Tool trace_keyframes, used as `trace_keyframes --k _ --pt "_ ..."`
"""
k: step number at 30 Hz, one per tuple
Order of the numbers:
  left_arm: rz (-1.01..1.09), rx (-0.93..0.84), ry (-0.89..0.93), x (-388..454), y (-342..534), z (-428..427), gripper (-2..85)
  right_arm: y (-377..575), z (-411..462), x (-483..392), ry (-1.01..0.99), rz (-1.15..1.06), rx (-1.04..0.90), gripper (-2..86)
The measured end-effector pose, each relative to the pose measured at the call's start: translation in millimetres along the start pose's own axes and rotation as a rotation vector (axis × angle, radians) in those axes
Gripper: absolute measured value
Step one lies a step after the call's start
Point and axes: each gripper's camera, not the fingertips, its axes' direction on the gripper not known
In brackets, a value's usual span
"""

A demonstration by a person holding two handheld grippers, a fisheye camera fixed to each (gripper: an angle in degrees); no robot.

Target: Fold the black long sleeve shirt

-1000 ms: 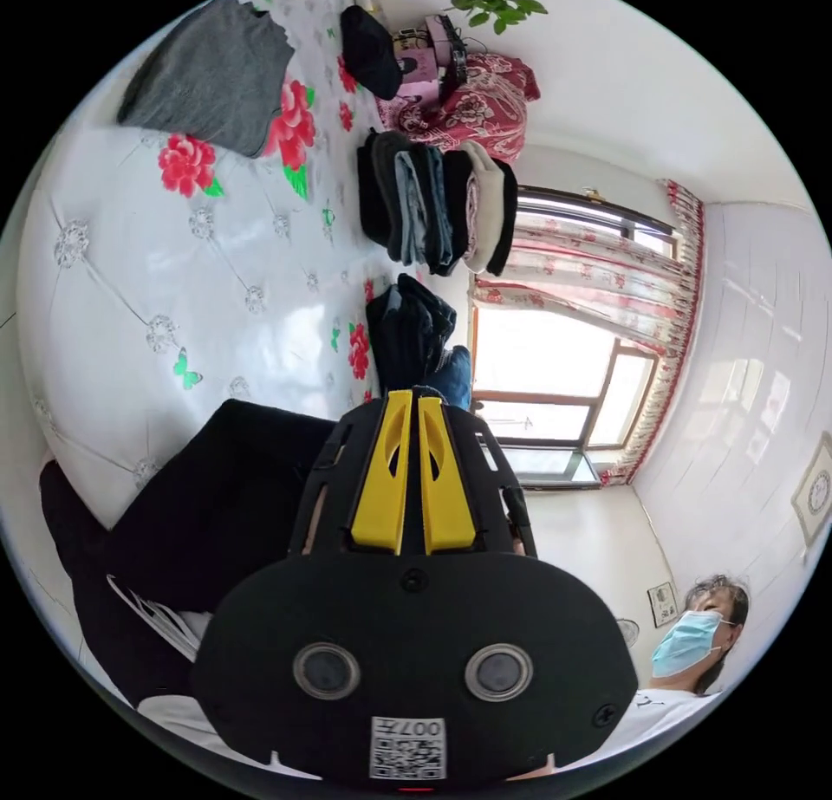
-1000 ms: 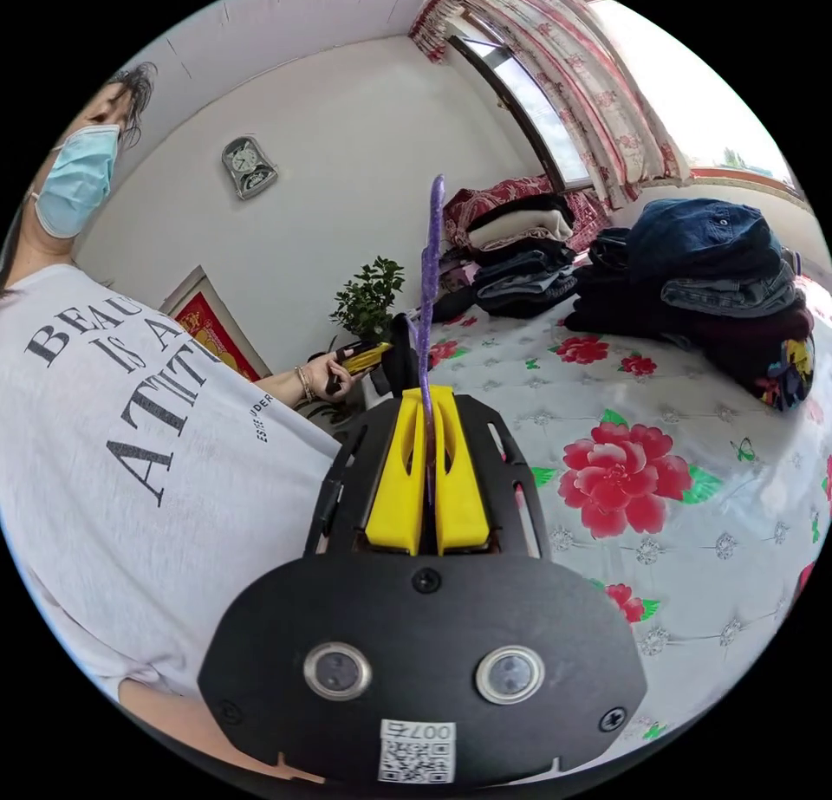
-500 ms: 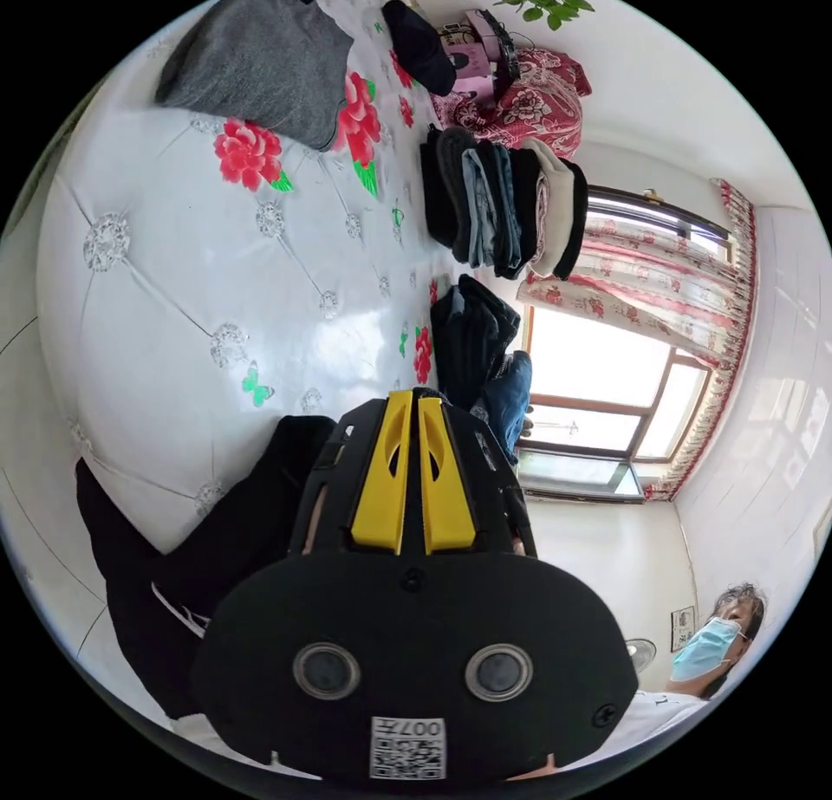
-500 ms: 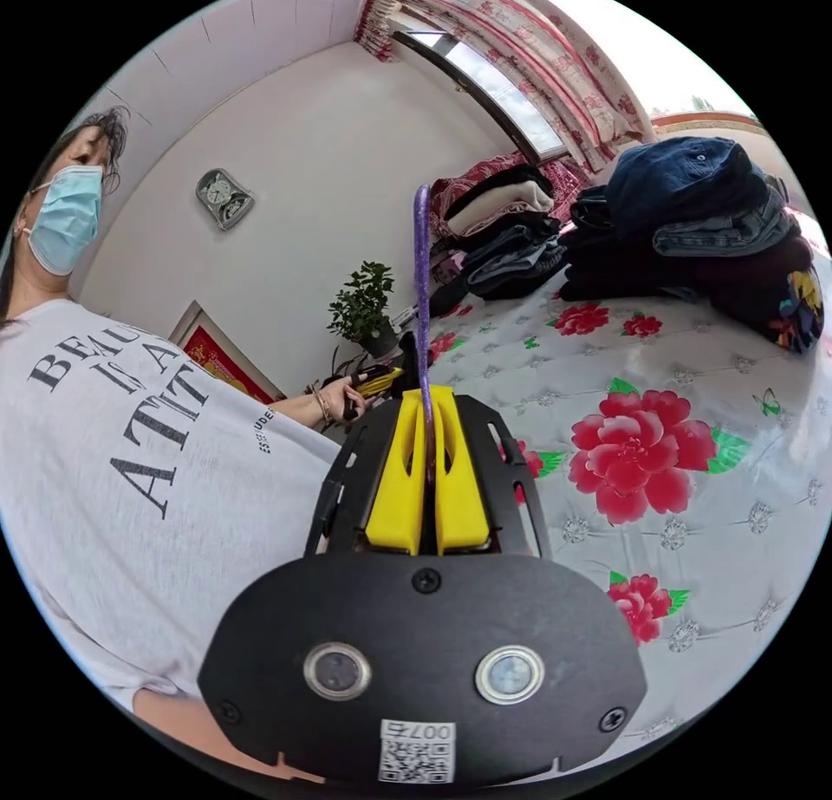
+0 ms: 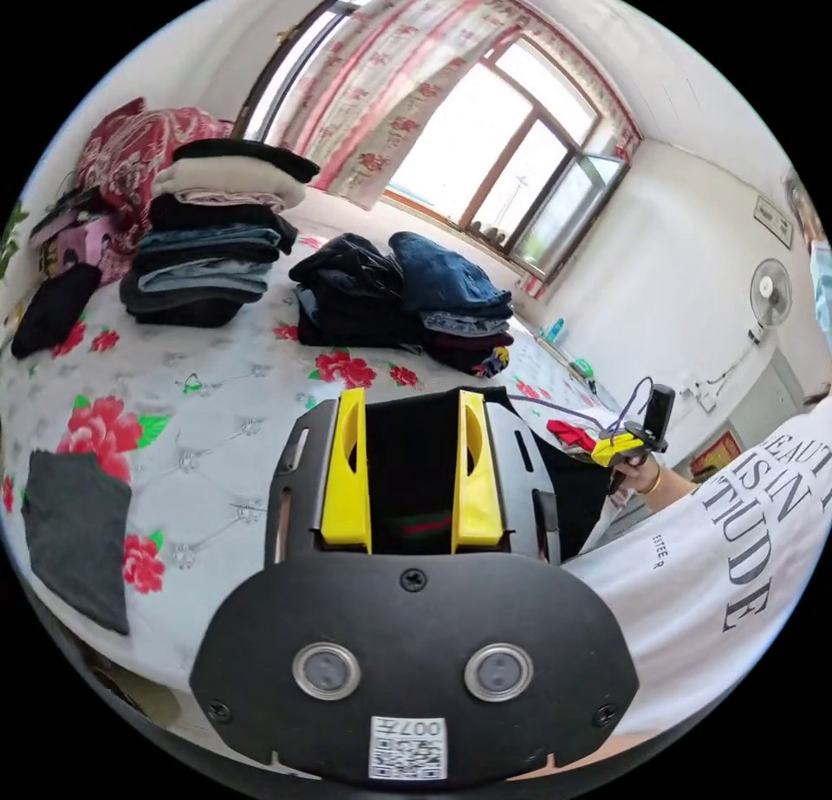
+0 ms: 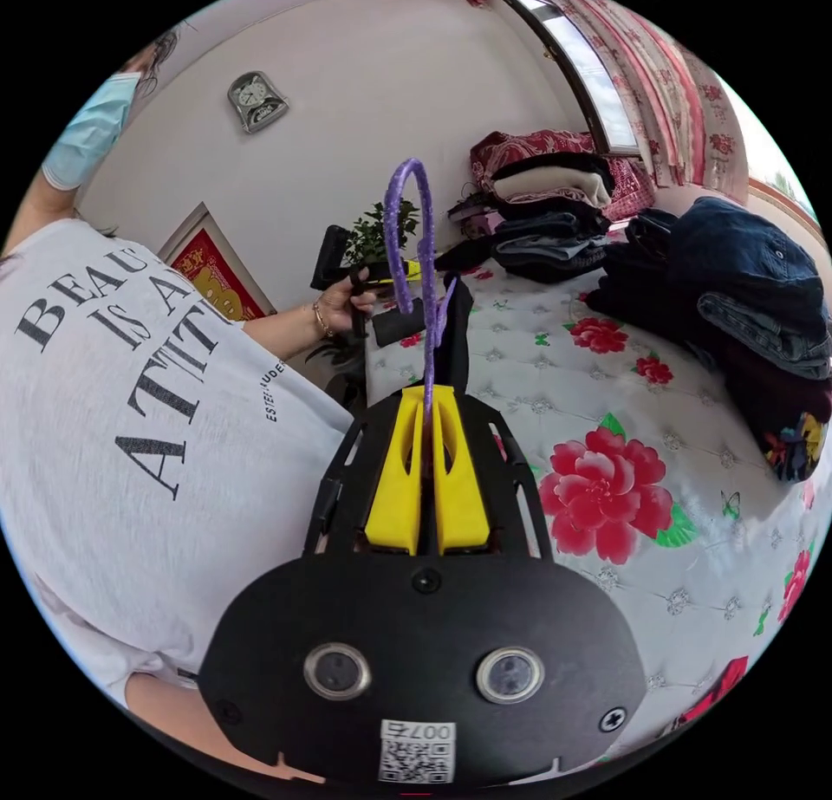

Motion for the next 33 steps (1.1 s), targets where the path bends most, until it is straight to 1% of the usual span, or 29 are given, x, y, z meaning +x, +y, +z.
trace_keyframes --k 3,5,6,7,9,10,11,13,15,17,19,21,24,25,26,27,28,29,30,31,32,33 --pt "0.102 -0.107 0.102 0.3 -14.6 44.2 11.4 -1.0 0.2 -4.6 0.002 -0.011 -0.014 0.2" --pt "0.129 -0.188 0.275 -5.3 -15.1 72.4 4.6 1.7 -2.4 -7.1 0.017 -0.001 -0.023 0.4" --pt "0.116 -0.203 0.276 -6.5 -14.2 77.3 3.7 3.1 -2.7 -7.2 0.020 0.002 -0.031 0.4" --pt "0.110 -0.200 0.275 -9.4 -11.4 80.4 2.2 7.0 -4.1 -6.2 0.027 0.021 -0.039 0.5" --pt "0.040 -0.168 0.389 -22.7 -6.5 80.9 0.8 14.3 -7.6 -0.8 0.031 0.068 -0.020 0.9" --pt "0.011 -0.163 0.464 -28.5 -2.2 83.1 0.2 17.9 -10.9 4.0 0.047 0.112 0.026 1.3" --pt "0.005 -0.174 0.482 -28.6 2.1 86.5 -0.1 18.5 -13.3 7.0 0.055 0.133 0.094 2.2" --pt "-0.010 -0.181 0.459 -28.7 6.7 89.9 -0.4 13.4 -8.0 11.8 0.022 0.133 0.134 2.2" --pt "-0.101 -0.148 0.452 -43.4 10.8 87.2 -0.6 8.9 0.6 13.9 0.049 0.107 0.122 1.3" --pt "-0.238 -0.058 0.550 -70.6 22.1 79.9 -0.8 10.2 2.2 21.6 0.006 0.093 0.118 0.3" --pt "-0.289 -0.031 0.585 -83.2 31.4 77.2 -0.8 15.1 1.1 26.3 0.013 0.088 0.084 0.0" --pt "-0.336 -0.036 0.596 -90.3 39.6 79.9 -0.8 20.7 -4.9 29.5 0.011 0.092 0.097 -0.1" --pt "-0.459 0.001 0.664 -102.2 54.4 90.6 -0.9 27.2 -27.6 40.7 -0.029 0.134 0.220 -0.2" --pt "-0.559 0.075 0.663 -113.6 65.2 89.2 -0.9 32.0 -40.2 48.7 -0.049 0.163 0.284 -0.2" --pt "-0.596 0.106 0.711 -123.8 73.4 91.1 -0.9 39.8 -52.0 58.8 -0.063 0.206 0.331 -0.2" --pt "-0.606 0.102 0.710 -126.7 76.3 92.8 -1.0 44.1 -56.5 63.3 -0.070 0.223 0.345 -0.2" --pt "-0.624 0.052 0.657 -128.3 79.6 97.0 -1.0 52.3 -62.5 70.1 -0.063 0.257 0.352 -0.2" --pt "-0.650 0.014 0.583 -129.4 83.4 99.0 -1.0 64.6 -73.2 76.4 -0.072 0.299 0.426 -0.1" --pt "-0.678 0.021 0.551 -132.6 88.0 97.8 -1.0 73.4 -82.5 80.8 -0.085 0.329 0.505 0.0" --pt "-0.787 0.054 0.496 -144.2 104.4 93.8 -1.0 93.3 -102.9 91.1 -0.098 0.409 0.652 0.1" --pt "-0.877 0.104 0.442 -154.6 123.0 86.9 -0.9 116.1 -126.1 98.6 -0.063 0.488 0.817 0.3" --pt "-0.889 0.117 0.419 -157.0 128.9 83.7 -0.9 127.1 -137.6 100.7 -0.009 0.536 0.883 0.3"
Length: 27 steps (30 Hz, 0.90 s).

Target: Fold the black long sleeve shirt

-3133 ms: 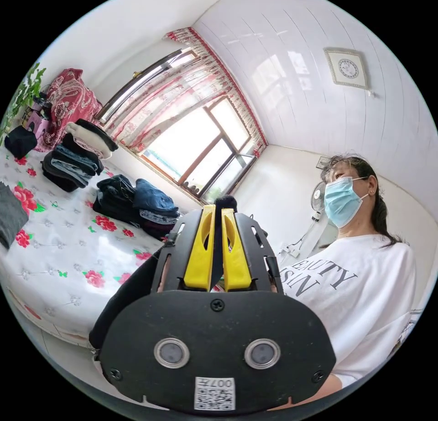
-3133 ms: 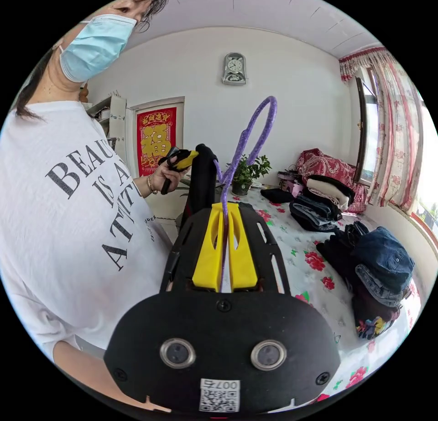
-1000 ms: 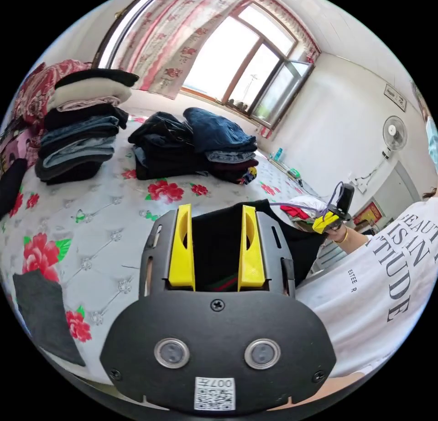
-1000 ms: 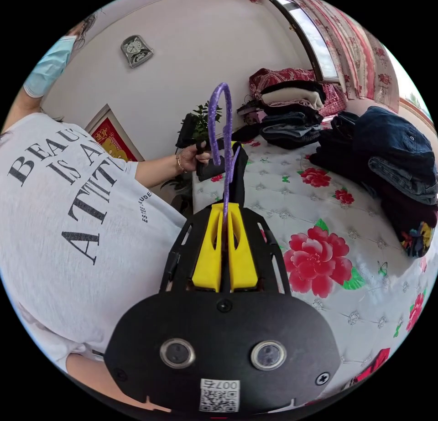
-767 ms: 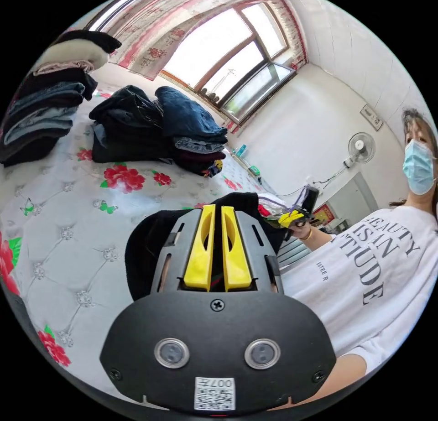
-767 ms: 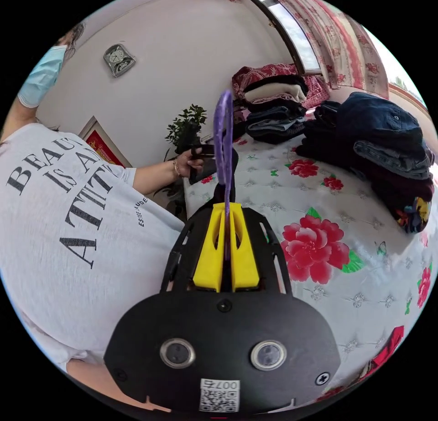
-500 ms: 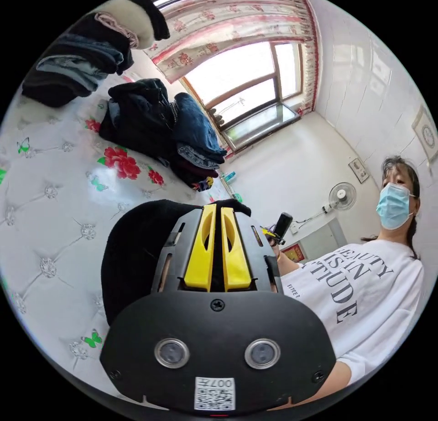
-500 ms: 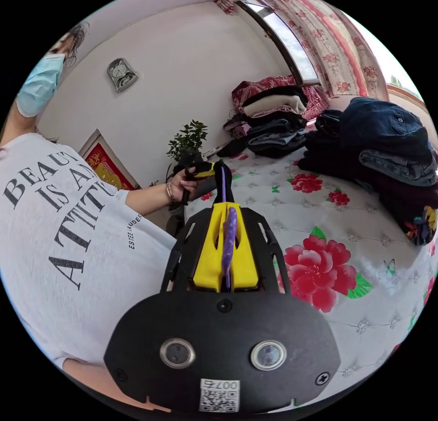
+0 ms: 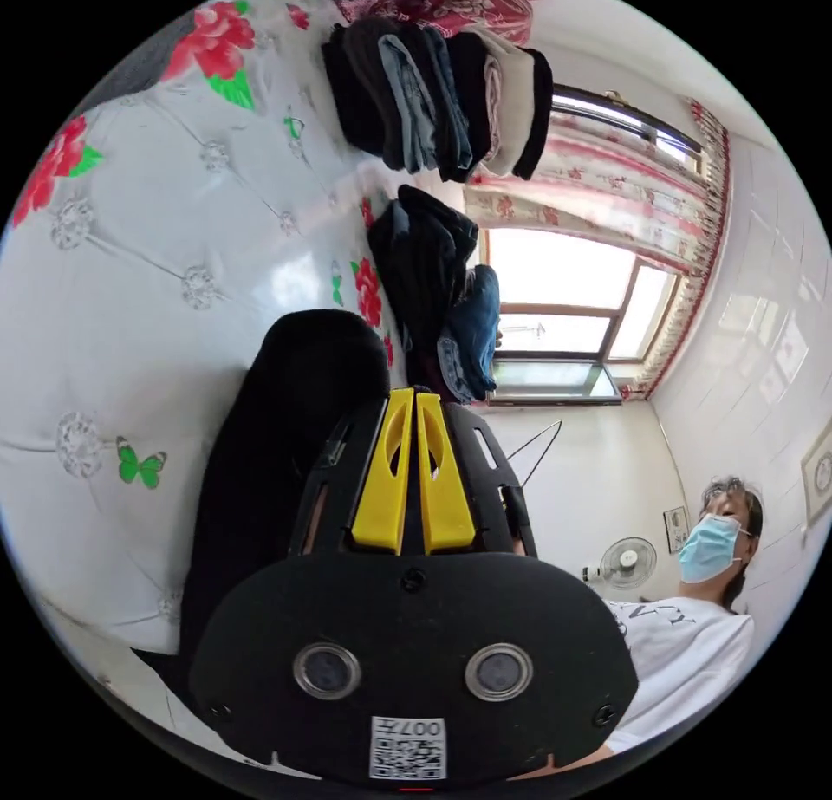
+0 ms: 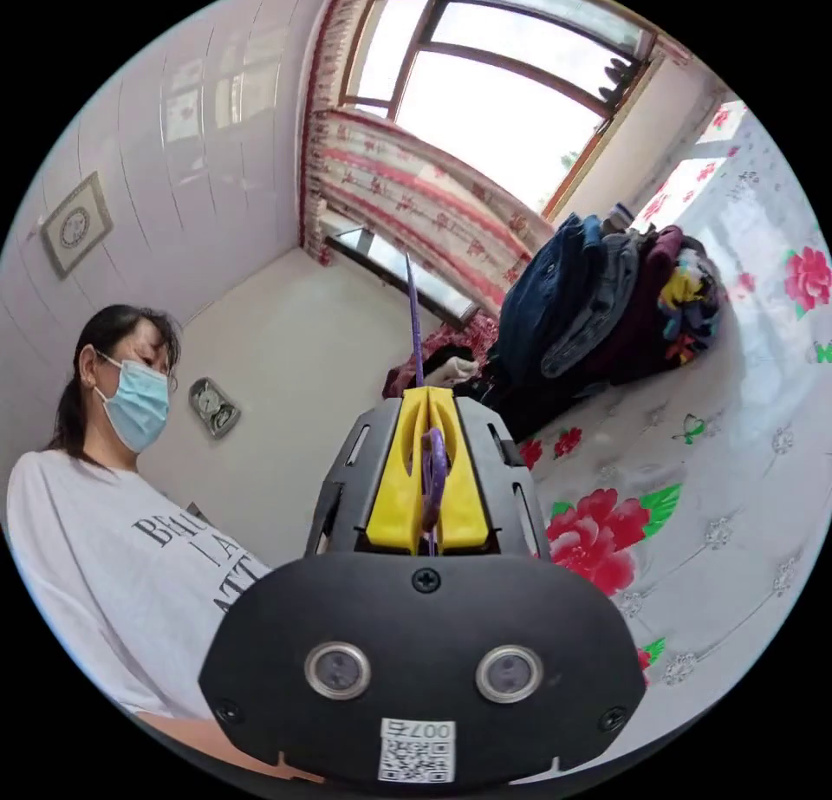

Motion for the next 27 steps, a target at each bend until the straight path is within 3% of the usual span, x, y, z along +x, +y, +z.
trace_keyframes --k 3,7,11,13,15,17,20,24,27 --pt "0.087 -0.066 0.000 5.6 4.1 4.7 -0.7 -25.8 -43.7 10.1 0.310 -0.019 0.026 1.1" --pt "0.226 -0.130 -0.095 37.2 -1.9 42.4 1.3 -63.9 -71.7 32.8 0.934 -0.030 -0.088 5.5" --pt "0.377 -0.148 -0.253 70.5 -1.1 64.7 9.8 -76.6 -104.8 41.9 1.283 0.078 -0.105 8.3" --pt "0.404 -0.117 -0.327 76.9 4.2 58.3 11.2 -65.9 -105.8 25.6 1.297 0.023 -0.083 8.5" --pt "0.429 -0.102 -0.430 76.0 12.1 51.9 11.9 -47.5 -92.6 10.2 1.187 -0.050 -0.133 8.6" --pt "0.412 -0.154 -0.569 58.8 22.0 55.4 12.2 -9.8 -54.2 4.6 0.918 -0.083 -0.307 9.3" --pt "0.317 -0.246 -0.559 22.3 26.6 75.5 13.5 50.8 8.6 19.9 0.605 0.016 -0.598 10.0" --pt "0.270 -0.340 -0.613 -11.5 22.5 118.5 14.3 114.0 66.1 29.0 0.483 0.085 -0.809 10.4" --pt "0.279 -0.363 -0.694 -18.1 19.7 143.8 9.0 145.1 96.5 25.6 0.497 0.044 -0.939 7.5"
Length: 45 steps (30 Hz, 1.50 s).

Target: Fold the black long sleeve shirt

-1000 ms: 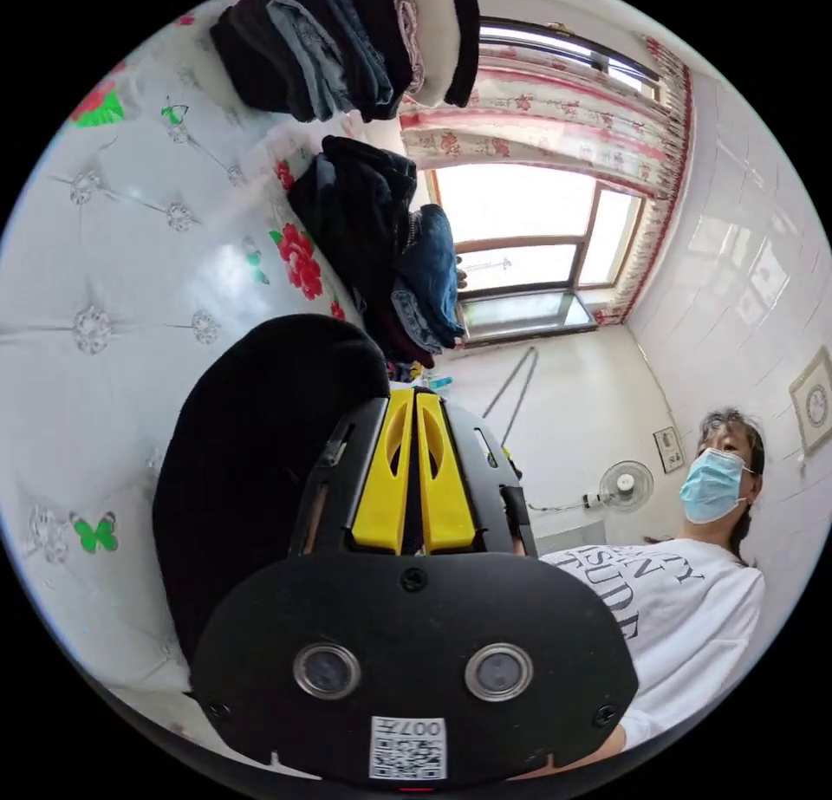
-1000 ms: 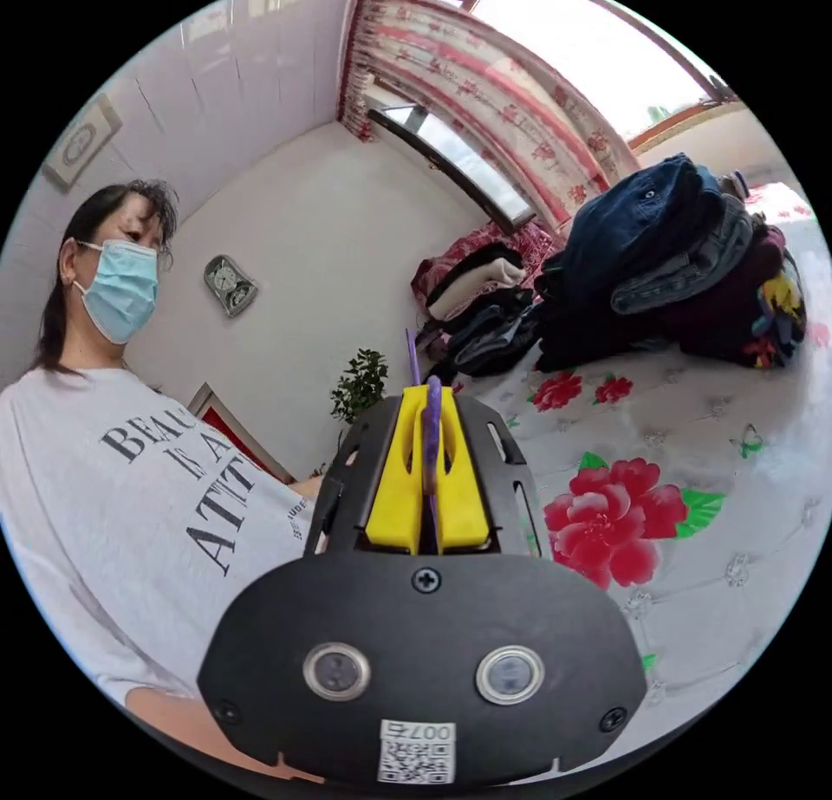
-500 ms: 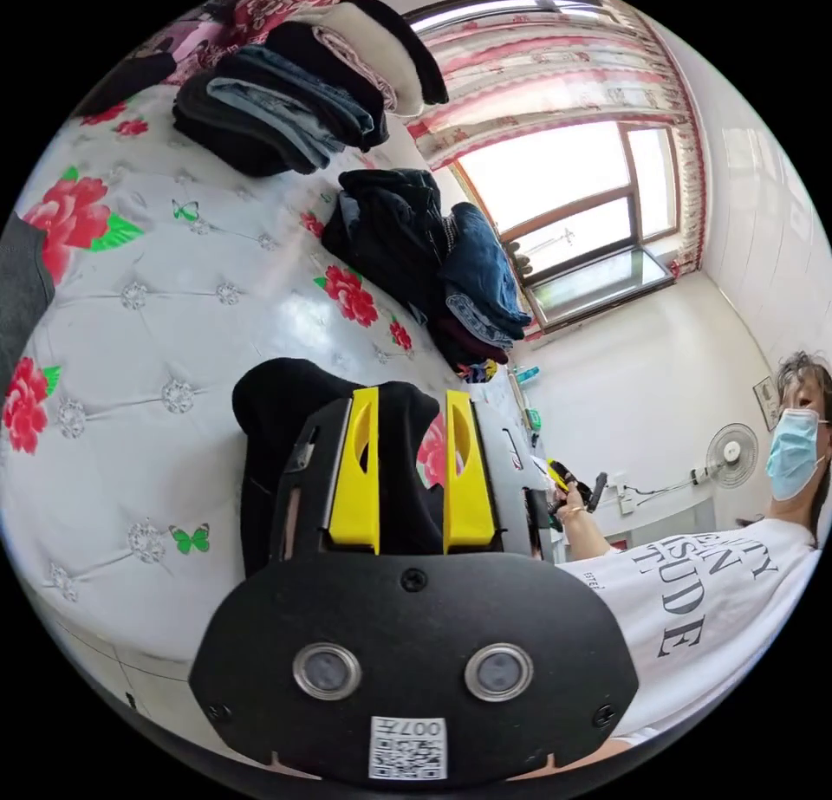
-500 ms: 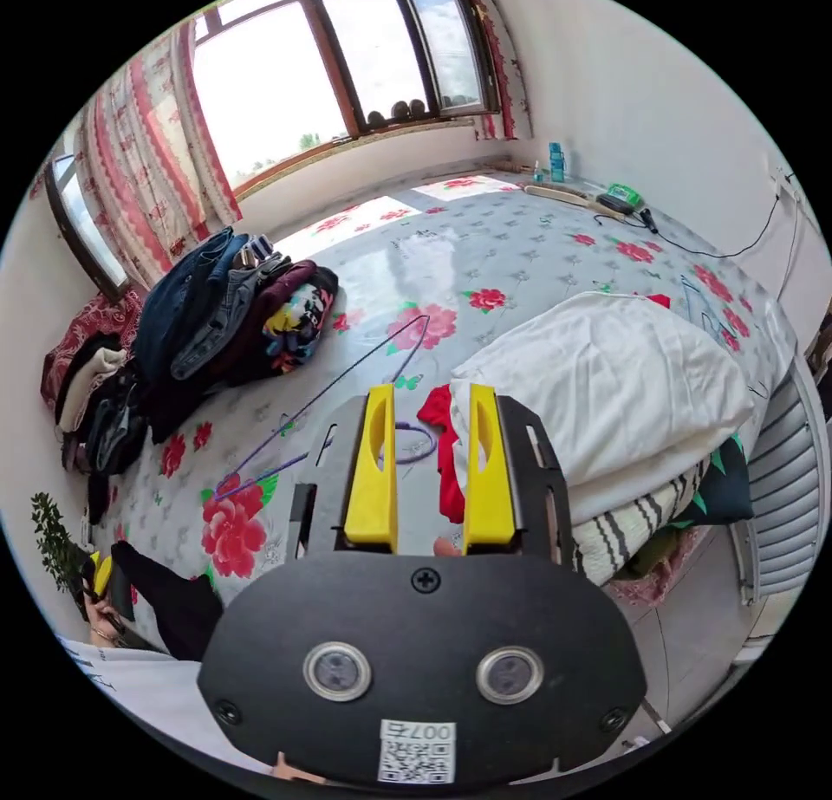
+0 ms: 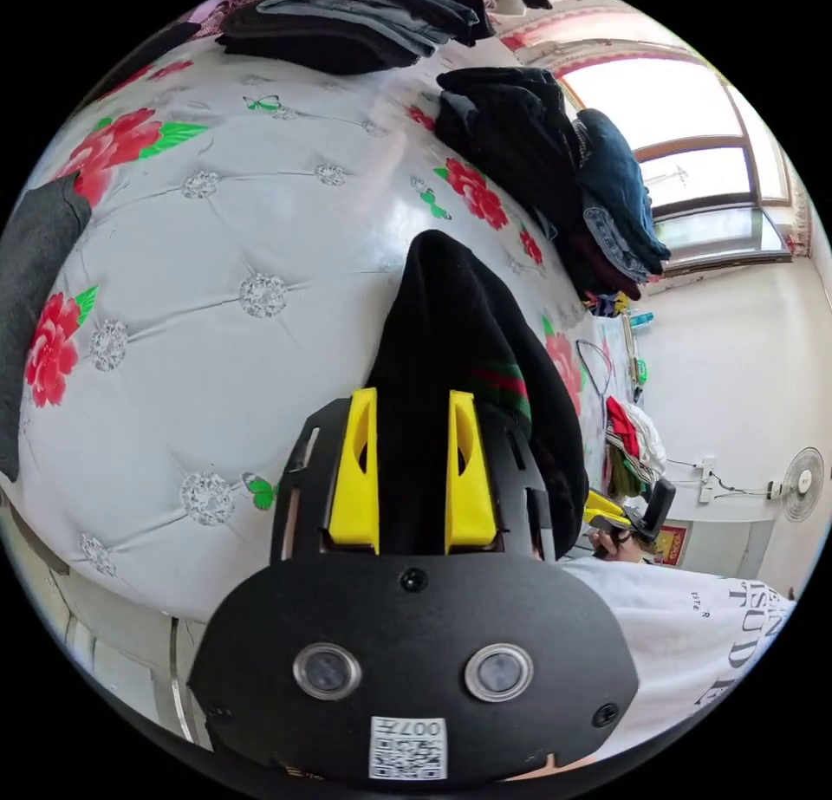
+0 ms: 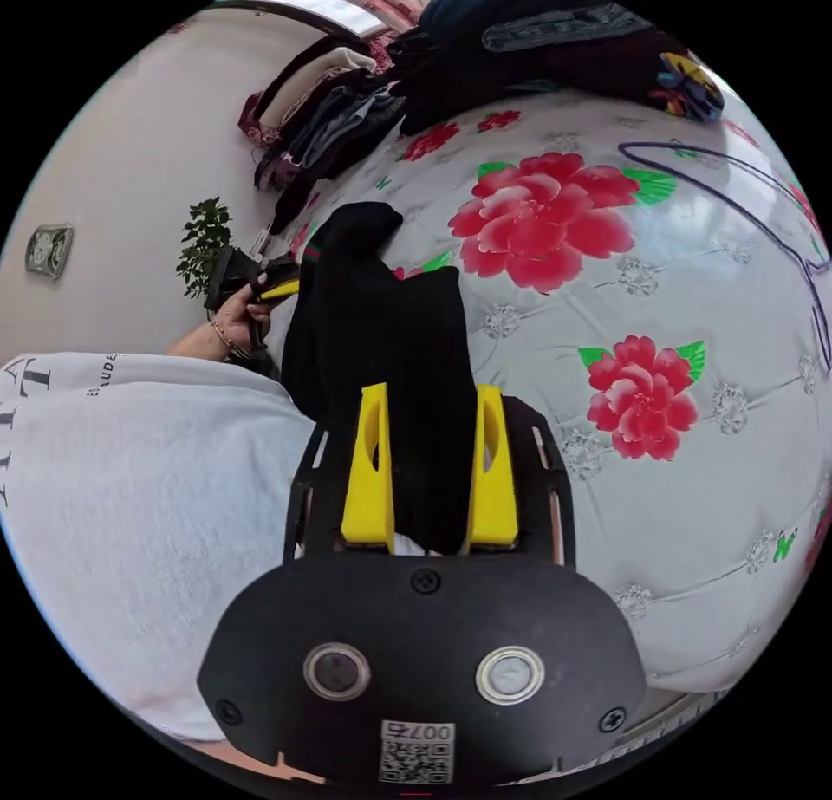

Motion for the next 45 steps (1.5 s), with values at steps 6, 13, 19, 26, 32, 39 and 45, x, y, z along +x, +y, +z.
trace_keyframes --k 6,13,19,26,32,39,45 --pt "0.104 0.049 0.080 16.6 10.3 -17.4 -0.5 -0.6 -36.5 -24.9 0.132 0.057 0.113 2.1" --pt "0.252 0.261 0.137 48.1 9.6 -128.1 -0.9 -34.3 -151.2 -108.7 0.348 -0.146 0.333 1.2" --pt "0.322 0.475 -0.028 88.5 -89.2 -195.1 0.7 -142.8 -205.0 -133.2 0.512 -0.113 0.542 2.2" --pt "0.158 0.376 -0.138 45.1 -90.0 -141.2 11.5 -151.8 -138.6 -97.1 0.572 0.094 0.415 3.6" --pt "0.160 0.019 -0.178 4.2 40.3 -15.5 12.1 -15.8 -4.5 -55.3 0.617 0.219 -0.024 4.2" --pt "0.276 -0.056 -0.396 29.4 51.5 38.7 2.2 6.9 -1.4 -45.5 0.591 0.336 -0.006 1.3" --pt "0.253 0.078 -0.513 0.2 -0.8 -34.6 0.7 16.5 -128.9 -28.2 0.917 0.584 0.279 2.0"
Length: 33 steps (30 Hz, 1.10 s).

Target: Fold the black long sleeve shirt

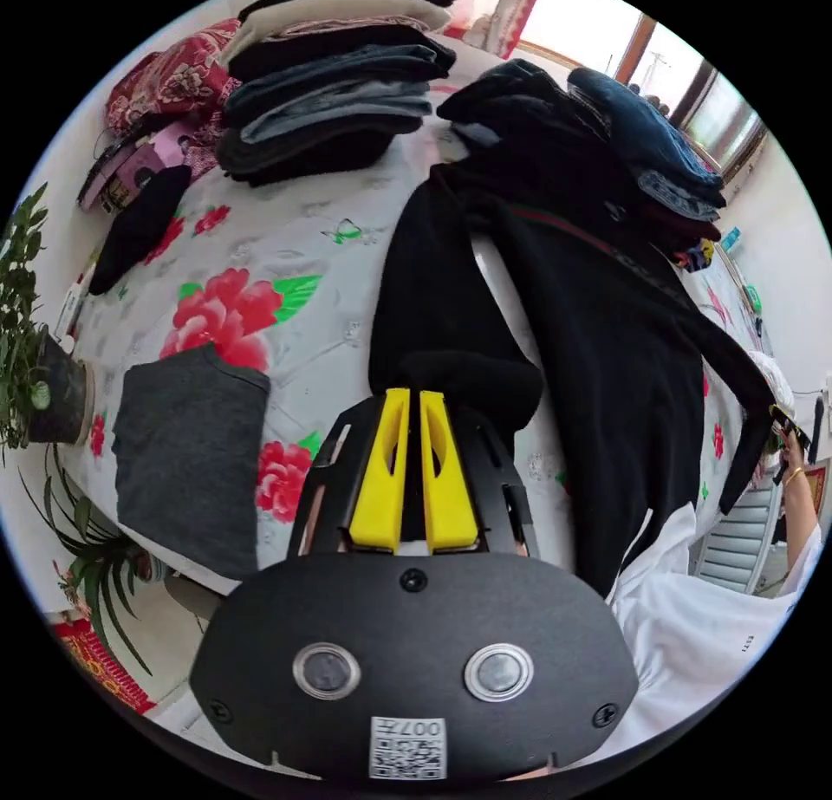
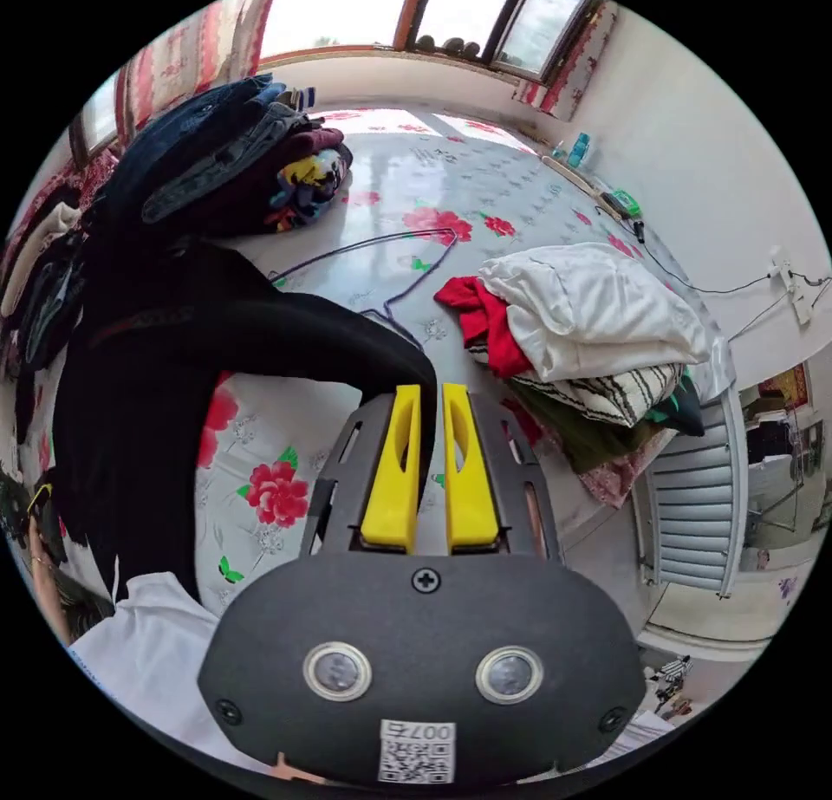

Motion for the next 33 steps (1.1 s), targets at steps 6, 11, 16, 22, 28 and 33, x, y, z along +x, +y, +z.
trace_keyframes --k 6,11,16,22,28,33 --pt "-0.212 0.181 -0.101 -100.7 30.9 -73.1 5.2 50.9 -38.9 19.3 -0.196 0.068 0.116 3.3" --pt "-0.030 0.035 0.231 -50.6 88.0 -31.0 8.2 151.2 -14.0 -75.4 -0.563 -0.168 -0.024 3.7" --pt "0.022 -0.080 0.420 12.1 133.7 1.6 9.3 182.5 11.8 -125.6 -0.687 -0.245 -0.135 4.4" --pt "0.089 -0.154 0.457 56.9 151.7 12.2 5.0 200.2 17.9 -159.2 -0.508 -0.495 -0.123 1.4" --pt "0.176 -0.049 0.519 70.3 144.6 -28.6 1.2 176.4 -10.2 -87.9 -0.608 -0.340 -0.001 0.3" --pt "0.072 -0.033 0.518 39.8 162.5 -27.8 4.7 182.0 -18.9 -32.2 -0.571 -0.281 0.046 1.8"
